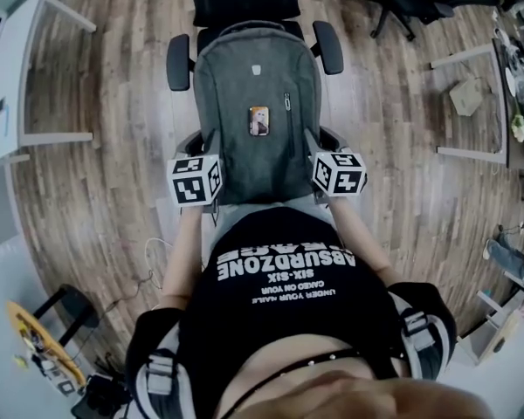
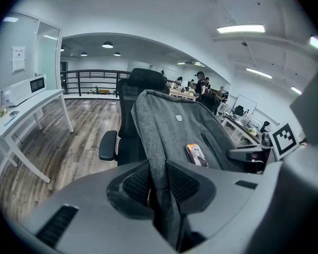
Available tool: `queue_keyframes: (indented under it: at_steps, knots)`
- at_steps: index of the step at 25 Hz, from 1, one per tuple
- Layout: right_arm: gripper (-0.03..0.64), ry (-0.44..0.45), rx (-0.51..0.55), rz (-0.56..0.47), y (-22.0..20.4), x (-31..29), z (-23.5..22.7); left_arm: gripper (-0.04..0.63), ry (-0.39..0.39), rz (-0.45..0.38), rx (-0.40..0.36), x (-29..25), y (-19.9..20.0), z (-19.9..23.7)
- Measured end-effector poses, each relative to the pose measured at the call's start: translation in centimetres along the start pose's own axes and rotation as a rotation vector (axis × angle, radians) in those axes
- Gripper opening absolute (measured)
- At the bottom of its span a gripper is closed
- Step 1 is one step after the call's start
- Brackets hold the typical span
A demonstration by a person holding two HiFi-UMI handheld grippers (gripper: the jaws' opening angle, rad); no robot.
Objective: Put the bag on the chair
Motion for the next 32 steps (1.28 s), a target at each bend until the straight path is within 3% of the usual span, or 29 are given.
queue_keyframes:
  at_steps: [20,32]
  knots:
    - [0.1,0.096,0.034,0.011,8.3,-7.9,-3.9,0.083,0.121,-0.027,0.042,-6.0,7.2,0.9]
    - [0.1,0.1,0.023,0.044,10.8,-12.2,-4.3,0.083,0.133,0.008,0.053,-9.3,9.6,3.1]
Point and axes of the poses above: the fingertips, and each gripper's own axes: x backward along the fingers, z to its left, y out of its top, the point moved 4 cm from there along x, backward along the fingers, and after that the axes turned 3 degrees about -z, right-handed, at the moved point
